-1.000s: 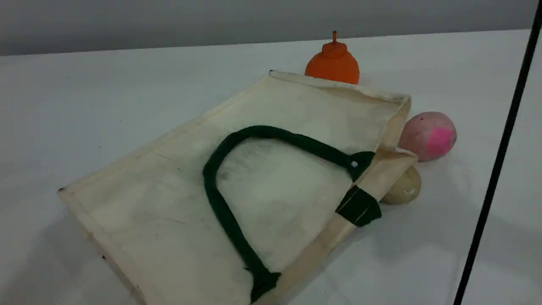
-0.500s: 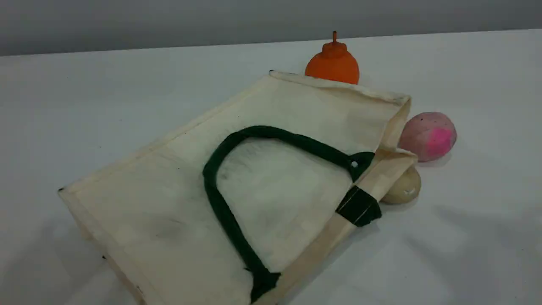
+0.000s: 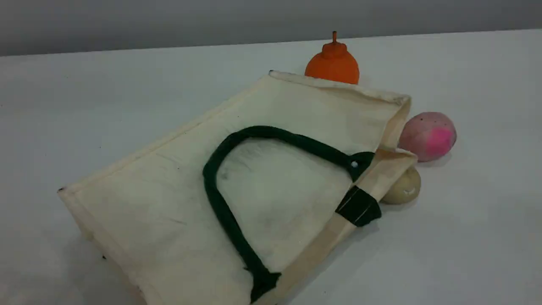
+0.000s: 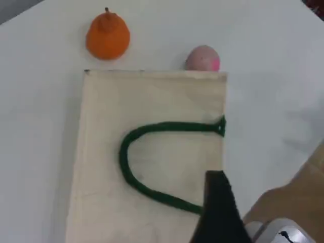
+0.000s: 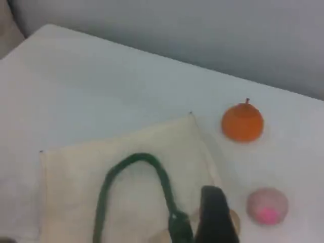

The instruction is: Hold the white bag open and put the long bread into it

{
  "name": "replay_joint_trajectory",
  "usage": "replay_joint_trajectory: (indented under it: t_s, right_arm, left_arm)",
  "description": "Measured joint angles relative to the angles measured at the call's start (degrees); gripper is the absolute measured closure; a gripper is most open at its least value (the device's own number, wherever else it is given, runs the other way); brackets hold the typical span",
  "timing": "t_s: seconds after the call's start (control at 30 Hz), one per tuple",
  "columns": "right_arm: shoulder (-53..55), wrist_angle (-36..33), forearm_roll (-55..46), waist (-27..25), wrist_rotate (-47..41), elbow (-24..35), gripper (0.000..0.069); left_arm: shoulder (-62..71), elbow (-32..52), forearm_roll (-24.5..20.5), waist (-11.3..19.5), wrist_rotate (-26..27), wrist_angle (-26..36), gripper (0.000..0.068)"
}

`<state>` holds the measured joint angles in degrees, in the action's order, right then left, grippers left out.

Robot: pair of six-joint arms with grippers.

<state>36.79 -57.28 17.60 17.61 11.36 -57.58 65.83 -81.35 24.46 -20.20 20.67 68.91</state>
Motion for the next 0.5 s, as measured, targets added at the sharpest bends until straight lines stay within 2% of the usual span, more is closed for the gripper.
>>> replay_joint_trajectory:
  t_s: [0.17, 0.37, 0.5]
  right_arm:
    - [-5.6, -4.4, -1.4, 0.0, -4.1, 0.0, 0.0261]
    - [-11.3, -10.6, -1.8, 0.0, -5.2, 0.0, 0.0261]
    - [-15.6, -12.9, -2.1, 0.0, -5.5, 0.0, 0.0261]
  left_arm:
    - [-7.8, 7.5, -0.1, 0.0, 0.0, -2.7, 0.0248]
    - [-20.2, 17.8, -0.3, 0.0, -1.0, -9.9, 0.0248]
    - [-28.4, 20.8, -0.4, 0.0, -3.1, -9.4, 0.0248]
